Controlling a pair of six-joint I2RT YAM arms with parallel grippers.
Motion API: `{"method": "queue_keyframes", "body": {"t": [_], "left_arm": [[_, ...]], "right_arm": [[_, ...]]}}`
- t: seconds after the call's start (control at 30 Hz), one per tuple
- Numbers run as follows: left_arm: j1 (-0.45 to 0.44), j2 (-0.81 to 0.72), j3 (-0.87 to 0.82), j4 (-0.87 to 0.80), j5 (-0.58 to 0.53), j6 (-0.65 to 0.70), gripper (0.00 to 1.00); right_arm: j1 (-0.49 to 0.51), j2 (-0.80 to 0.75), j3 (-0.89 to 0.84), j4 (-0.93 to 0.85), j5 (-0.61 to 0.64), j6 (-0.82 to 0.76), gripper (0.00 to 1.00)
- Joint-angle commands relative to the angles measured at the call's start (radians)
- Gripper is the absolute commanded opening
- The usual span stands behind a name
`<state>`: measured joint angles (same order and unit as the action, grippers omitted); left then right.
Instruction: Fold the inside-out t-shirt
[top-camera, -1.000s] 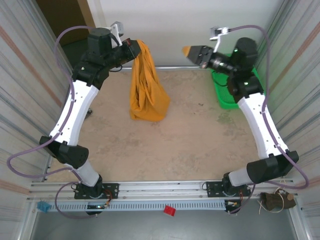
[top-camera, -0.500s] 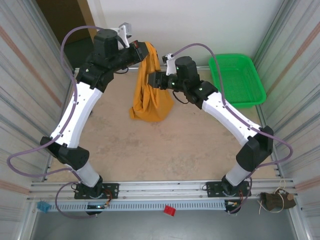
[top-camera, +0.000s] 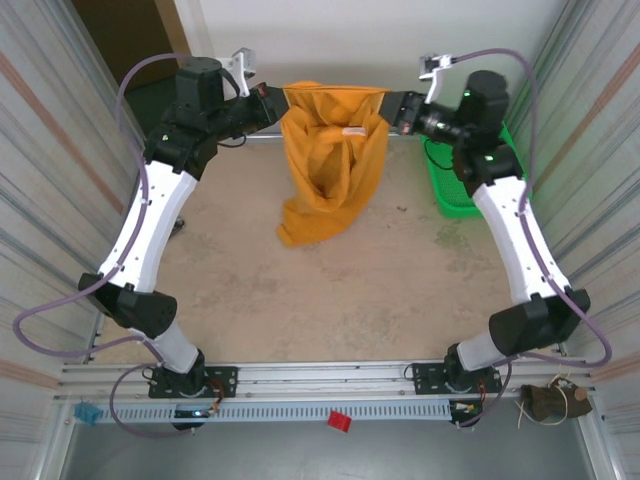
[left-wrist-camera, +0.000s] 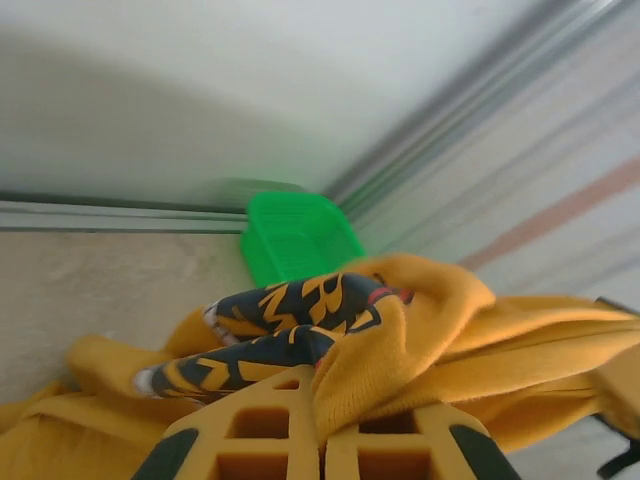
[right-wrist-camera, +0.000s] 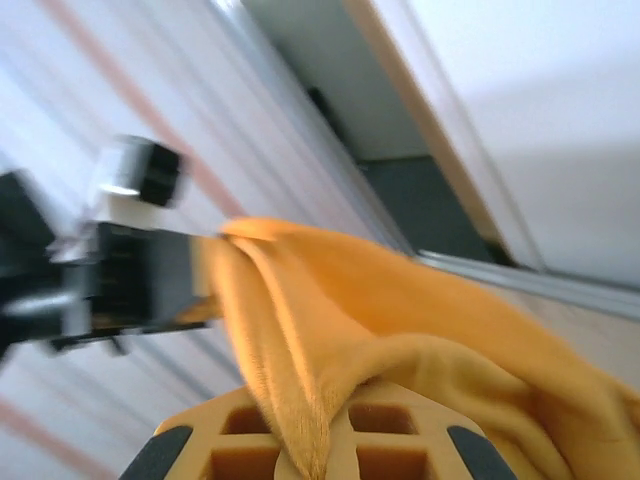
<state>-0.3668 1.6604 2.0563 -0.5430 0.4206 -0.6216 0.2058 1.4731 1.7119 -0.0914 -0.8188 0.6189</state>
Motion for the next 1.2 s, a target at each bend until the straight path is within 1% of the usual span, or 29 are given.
{"method": "queue_keyframes", "body": {"t": [0.0, 0.07, 0.17, 0.3, 0.43, 0.47, 0.57, 0.6, 0.63, 0.67, 0.7, 0.73, 0.87, 0.93, 1.0, 1.1, 1.17], "left_arm": [[0.065, -0.07, 0.068, 0.104, 0.028, -0.035, 0.0], [0.063, -0.072, 0.083, 0.187, 0.104, -0.109, 0.0], [0.041, -0.065, 0.111, 0.274, 0.153, -0.189, 0.0], [0.019, -0.029, 0.195, 0.236, 0.178, -0.184, 0.0], [0.021, -0.023, 0.175, 0.17, 0.168, -0.153, 0.0], [0.026, -0.017, 0.167, 0.146, 0.17, -0.142, 0.0], [0.063, 0.008, 0.125, 0.076, 0.197, -0.102, 0.0], [0.081, 0.017, 0.104, 0.057, 0.199, -0.097, 0.0], [0.095, 0.021, 0.069, 0.072, 0.208, -0.09, 0.0], [0.104, 0.024, 0.04, 0.079, 0.202, -0.08, 0.07], [0.113, 0.026, 0.013, 0.079, 0.189, -0.07, 0.22], [0.119, 0.024, -0.019, 0.093, 0.18, -0.053, 0.3], [0.117, -0.017, -0.145, 0.105, 0.12, 0.0, 0.52], [0.106, -0.061, -0.245, 0.127, 0.094, 0.008, 0.57], [0.071, -0.115, -0.39, 0.179, 0.048, 0.017, 0.62], [0.0, -0.164, -0.553, 0.247, -0.041, 0.043, 0.65], [-0.042, -0.164, -0.624, 0.282, -0.098, 0.049, 0.66]], "right_arm": [[-0.043, -0.075, 0.065, 0.119, -0.179, 0.087, 0.0], [-0.045, -0.081, 0.052, 0.094, -0.157, 0.066, 0.0], [-0.06, -0.083, 0.002, 0.051, -0.077, 0.039, 0.0], [-0.096, -0.074, -0.073, 0.032, 0.009, 0.057, 0.0], [-0.126, -0.068, -0.121, -0.104, 0.186, -0.005, 0.0], [-0.139, -0.071, -0.139, -0.106, 0.189, 0.006, 0.0], [-0.159, -0.088, -0.189, -0.005, 0.085, 0.095, 0.0], [-0.155, -0.093, -0.184, 0.02, 0.055, 0.113, 0.0], [-0.149, -0.093, -0.162, 0.028, 0.027, 0.125, 0.0], [-0.142, -0.091, -0.137, 0.03, 0.008, 0.132, 0.0], [-0.135, -0.086, -0.107, 0.029, -0.006, 0.136, 0.0], [-0.128, -0.077, -0.077, 0.021, -0.012, 0.139, 0.0], [-0.119, -0.028, 0.002, 0.041, -0.055, 0.19, 0.0], [-0.114, -0.004, 0.025, 0.055, -0.077, 0.21, 0.0], [-0.112, 0.011, 0.038, 0.053, -0.089, 0.211, 0.0], [-0.112, 0.022, 0.048, 0.05, -0.107, 0.213, 0.0], [-0.111, 0.025, 0.051, 0.051, -0.116, 0.215, 0.0]]}}
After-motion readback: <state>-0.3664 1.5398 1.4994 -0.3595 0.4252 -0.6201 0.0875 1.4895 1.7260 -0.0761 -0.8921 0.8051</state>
